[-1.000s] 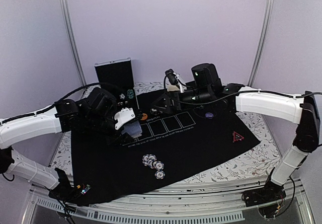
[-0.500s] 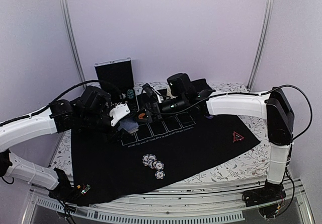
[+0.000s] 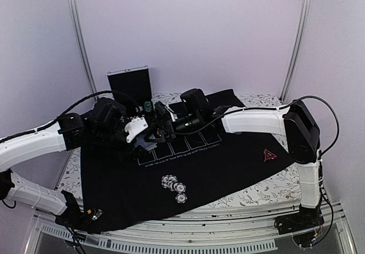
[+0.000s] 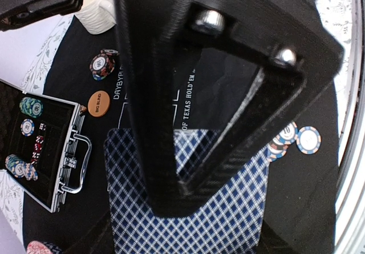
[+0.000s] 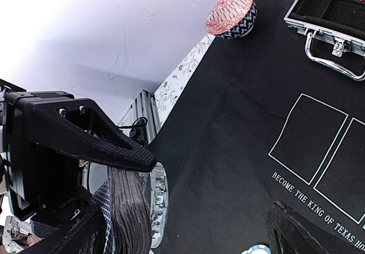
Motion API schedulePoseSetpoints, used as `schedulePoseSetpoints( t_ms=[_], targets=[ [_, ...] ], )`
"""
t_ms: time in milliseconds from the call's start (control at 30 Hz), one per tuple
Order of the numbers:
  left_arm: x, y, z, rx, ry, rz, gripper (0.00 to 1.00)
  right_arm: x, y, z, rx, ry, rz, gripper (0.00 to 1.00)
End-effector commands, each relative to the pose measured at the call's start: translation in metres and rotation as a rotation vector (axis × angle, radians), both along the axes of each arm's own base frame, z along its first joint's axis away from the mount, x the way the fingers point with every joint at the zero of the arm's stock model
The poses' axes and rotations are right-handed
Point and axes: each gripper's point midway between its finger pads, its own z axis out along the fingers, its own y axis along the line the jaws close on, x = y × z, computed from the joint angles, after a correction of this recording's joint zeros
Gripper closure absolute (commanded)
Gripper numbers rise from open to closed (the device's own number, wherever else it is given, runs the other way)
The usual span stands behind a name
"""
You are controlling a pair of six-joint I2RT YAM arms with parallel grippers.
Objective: Distribute texas hold em gaming equipment
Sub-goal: Place the poker card on the poker table mat.
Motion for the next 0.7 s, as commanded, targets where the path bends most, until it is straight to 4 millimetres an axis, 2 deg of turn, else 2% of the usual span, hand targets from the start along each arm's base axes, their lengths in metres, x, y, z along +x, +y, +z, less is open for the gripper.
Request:
schedulePoseSetpoints(
  t_ms=[0,233,367,500,567,600,667],
  targets=[
    [0.007,0.001,0.014,-0.041,-0.051,0.015,0.45,0.004,0.003,0.000,-0.017,-0.013,-0.015,0.01],
    [0.007,0.002,0.014,-0.038,-0.062,0.014,0.46,0.002,-0.011,-0.001,-0.040,-0.022,-0.026,0.10],
    [0.006,-0.001,0.011,-0.041,-0.045,0.005,0.46,-0.002,-0.009,0.001,-0.030,-0.011,0.000,0.11],
    [-0.003,-0.010,0.003,-0.062,0.014,-0.042,0.47,-0.009,-0.011,0.004,-0.028,0.005,0.023,0.11],
    [-0.007,-0.017,0.000,-0.078,0.039,-0.068,0.48,-0.013,-0.017,0.009,-0.025,-0.006,0.023,0.10],
    [-0.008,-0.021,0.000,-0.083,0.047,-0.079,0.48,-0.015,-0.023,0.008,-0.034,-0.007,0.016,0.10],
    [-0.007,-0.028,-0.002,-0.083,0.061,-0.095,0.48,-0.015,-0.038,0.018,-0.036,-0.030,-0.019,0.08]
  ],
)
